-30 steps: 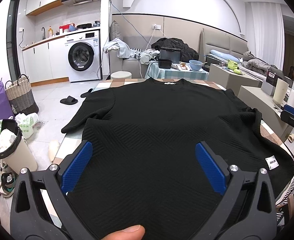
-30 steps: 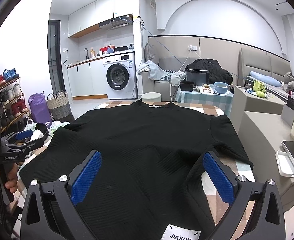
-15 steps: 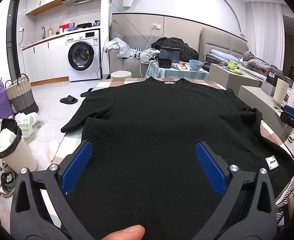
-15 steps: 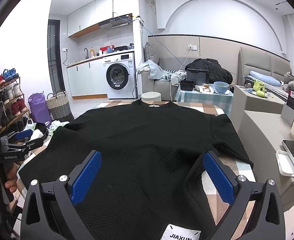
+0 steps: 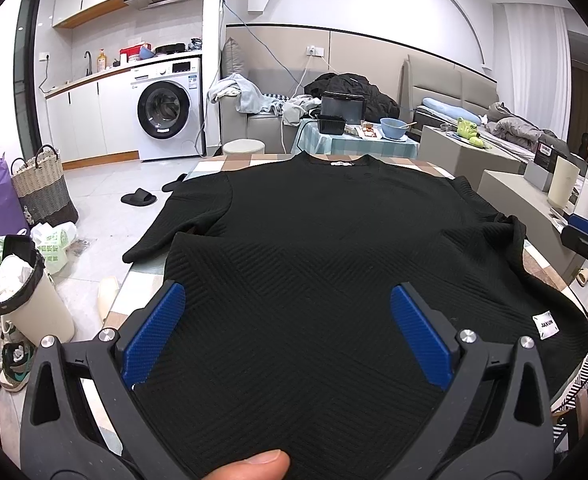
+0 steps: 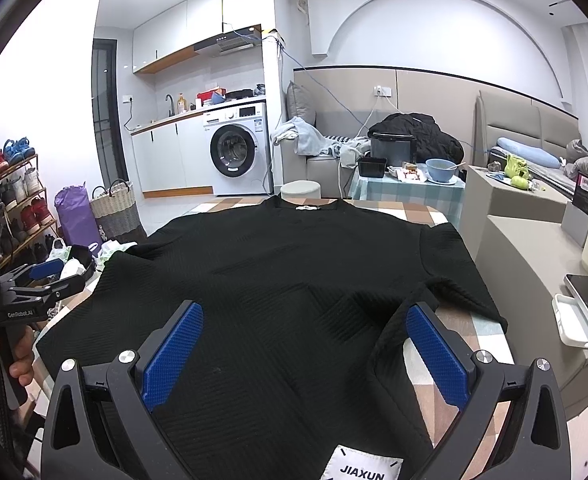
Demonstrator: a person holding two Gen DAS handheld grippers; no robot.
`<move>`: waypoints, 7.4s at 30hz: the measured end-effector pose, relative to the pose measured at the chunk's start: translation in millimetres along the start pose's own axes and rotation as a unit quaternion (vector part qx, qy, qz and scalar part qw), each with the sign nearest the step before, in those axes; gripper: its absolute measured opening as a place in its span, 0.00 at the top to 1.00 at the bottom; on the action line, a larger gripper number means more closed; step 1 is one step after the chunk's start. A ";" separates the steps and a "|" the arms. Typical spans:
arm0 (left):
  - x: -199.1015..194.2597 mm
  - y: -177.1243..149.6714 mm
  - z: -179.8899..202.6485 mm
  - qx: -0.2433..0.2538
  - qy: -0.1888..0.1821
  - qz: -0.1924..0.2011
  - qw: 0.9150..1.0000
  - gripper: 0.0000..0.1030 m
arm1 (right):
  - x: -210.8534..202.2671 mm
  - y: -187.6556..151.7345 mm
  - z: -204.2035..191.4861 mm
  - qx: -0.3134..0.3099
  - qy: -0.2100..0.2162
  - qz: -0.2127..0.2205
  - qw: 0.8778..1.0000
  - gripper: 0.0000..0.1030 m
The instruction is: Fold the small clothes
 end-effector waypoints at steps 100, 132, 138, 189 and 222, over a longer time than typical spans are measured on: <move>154.1 30.0 -120.3 -0.121 0.019 -0.067 0.990 0.12 | 180.1 66.8 101.3 0.178 -0.047 -0.173 0.967 0.52; 237.2 -32.2 -259.4 -0.304 0.067 -0.149 0.938 0.86 | 117.7 34.8 86.0 0.215 -0.032 -0.169 0.961 0.34; 218.9 5.2 -253.4 -0.277 0.089 -0.091 0.953 0.95 | 113.6 35.5 90.3 0.224 -0.032 -0.161 0.961 0.34; 270.1 174.9 -100.1 -0.128 -0.112 -0.011 0.985 0.25 | 98.8 24.4 102.8 0.250 -0.028 -0.154 0.956 0.31; 90.3 -51.6 -168.2 -0.163 0.018 -0.127 0.978 0.23 | 46.9 -33.7 187.5 0.211 -0.098 -0.187 0.954 0.25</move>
Point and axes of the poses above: each gripper's, at about its wrist camera, not at the fingertips, and x roughly the way its jaws point, z to its right, y to its top, the point moved 5 cm from there along x, roughly the way its jaws point, and after that the axes turned 9 degrees about x, right-handed, at the moved point
